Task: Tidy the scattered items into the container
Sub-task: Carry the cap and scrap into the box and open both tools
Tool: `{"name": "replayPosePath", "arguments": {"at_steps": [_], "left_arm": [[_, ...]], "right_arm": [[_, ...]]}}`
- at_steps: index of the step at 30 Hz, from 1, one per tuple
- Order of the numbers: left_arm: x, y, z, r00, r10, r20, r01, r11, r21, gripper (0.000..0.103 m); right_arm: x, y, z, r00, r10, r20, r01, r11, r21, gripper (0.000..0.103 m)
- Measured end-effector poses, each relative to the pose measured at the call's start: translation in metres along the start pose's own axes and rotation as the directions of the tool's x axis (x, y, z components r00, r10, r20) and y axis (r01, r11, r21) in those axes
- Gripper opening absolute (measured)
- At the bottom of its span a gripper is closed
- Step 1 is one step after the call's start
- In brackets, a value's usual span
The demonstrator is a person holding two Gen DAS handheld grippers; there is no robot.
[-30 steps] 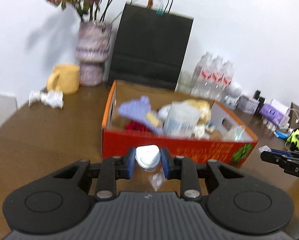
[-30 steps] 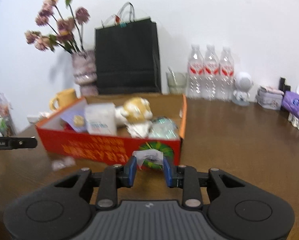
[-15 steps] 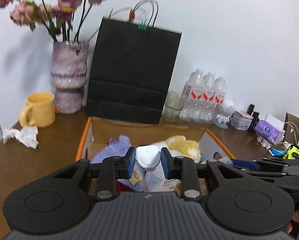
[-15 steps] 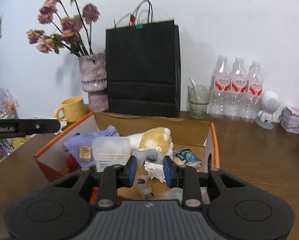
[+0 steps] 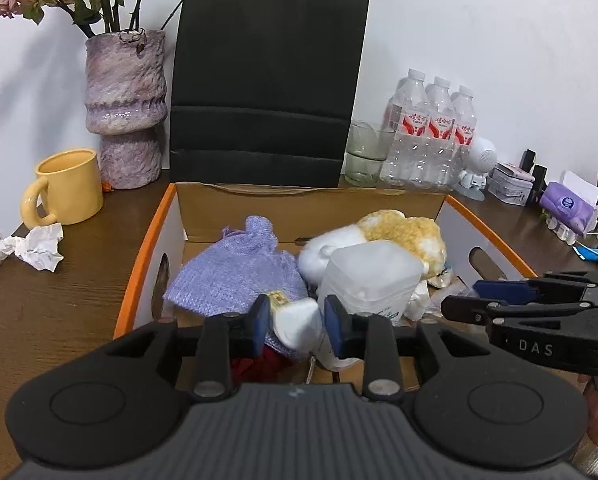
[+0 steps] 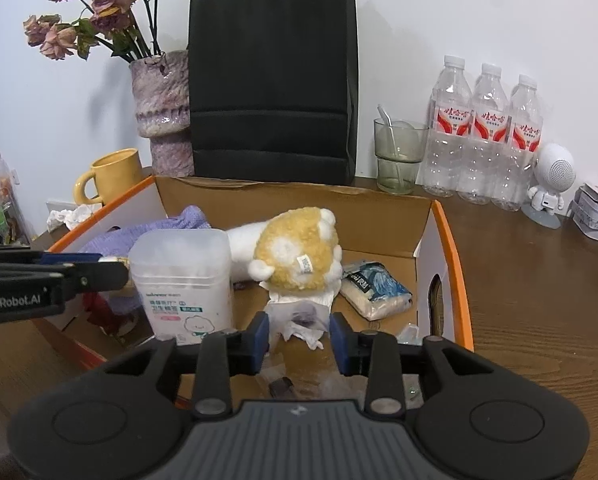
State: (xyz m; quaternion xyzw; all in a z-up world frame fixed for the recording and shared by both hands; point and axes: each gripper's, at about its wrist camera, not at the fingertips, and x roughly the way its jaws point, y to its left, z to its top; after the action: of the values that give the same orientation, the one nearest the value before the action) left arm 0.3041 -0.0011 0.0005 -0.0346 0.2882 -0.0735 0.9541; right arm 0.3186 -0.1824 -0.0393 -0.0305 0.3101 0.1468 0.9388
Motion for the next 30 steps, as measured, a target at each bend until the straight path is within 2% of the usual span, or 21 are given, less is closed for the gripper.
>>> {"name": "replayPosePath", "arguments": {"at_steps": [2,4,5,6,7,9,10,11,22,30], "left_arm": [[-0.001,-0.001,0.000,1.000,0.006,0.006,-0.006,1.000,0.002,0.038],[-0.003,-0.001,0.000,1.000,0.019,0.014,-0.019,1.000,-0.001,0.053],[-0.005,-0.001,0.000,0.999,0.026,0.019,-0.026,1.000,-0.001,0.055],[-0.006,0.000,0.001,0.999,0.033,0.022,-0.033,0.999,-0.002,0.065],[-0.007,0.001,0.001,0.999,0.042,0.026,-0.042,0.999,-0.009,0.081],[-0.012,0.002,0.003,0.997,0.062,0.048,-0.061,0.998,-0.023,0.094],[-0.014,0.002,0.004,0.996,0.068,0.054,-0.067,0.997,-0.024,0.098],[-0.015,0.002,0.005,0.996,0.074,0.058,-0.073,0.997,-0.022,0.101],[-0.022,-0.006,0.006,0.993,0.089,0.081,-0.090,0.996,0.010,0.103],[-0.040,-0.005,0.008,0.990,0.081,0.117,-0.083,0.996,0.011,0.103]], "right_arm": [[-0.002,0.002,0.000,1.000,-0.009,0.007,0.009,1.000,-0.006,0.061],[-0.004,0.002,0.001,1.000,-0.010,0.015,0.010,1.000,-0.007,0.072],[-0.006,0.002,0.001,1.000,-0.013,0.019,0.013,1.000,-0.009,0.082],[-0.007,0.003,0.002,1.000,-0.018,0.022,0.019,1.000,-0.010,0.086],[-0.007,0.003,0.002,0.999,-0.023,0.025,0.023,1.000,-0.011,0.091],[-0.007,0.002,0.003,0.999,-0.023,0.022,0.023,1.000,-0.010,0.096],[-0.007,0.001,0.003,1.000,-0.023,0.020,0.024,1.000,-0.006,0.101],[-0.007,0.001,0.003,0.999,-0.026,0.019,0.026,1.000,-0.002,0.103],[-0.011,-0.001,0.003,0.999,-0.039,0.026,0.038,0.999,0.009,0.103],[-0.035,-0.003,0.005,0.996,-0.043,0.076,0.042,0.999,0.023,0.103]]}}
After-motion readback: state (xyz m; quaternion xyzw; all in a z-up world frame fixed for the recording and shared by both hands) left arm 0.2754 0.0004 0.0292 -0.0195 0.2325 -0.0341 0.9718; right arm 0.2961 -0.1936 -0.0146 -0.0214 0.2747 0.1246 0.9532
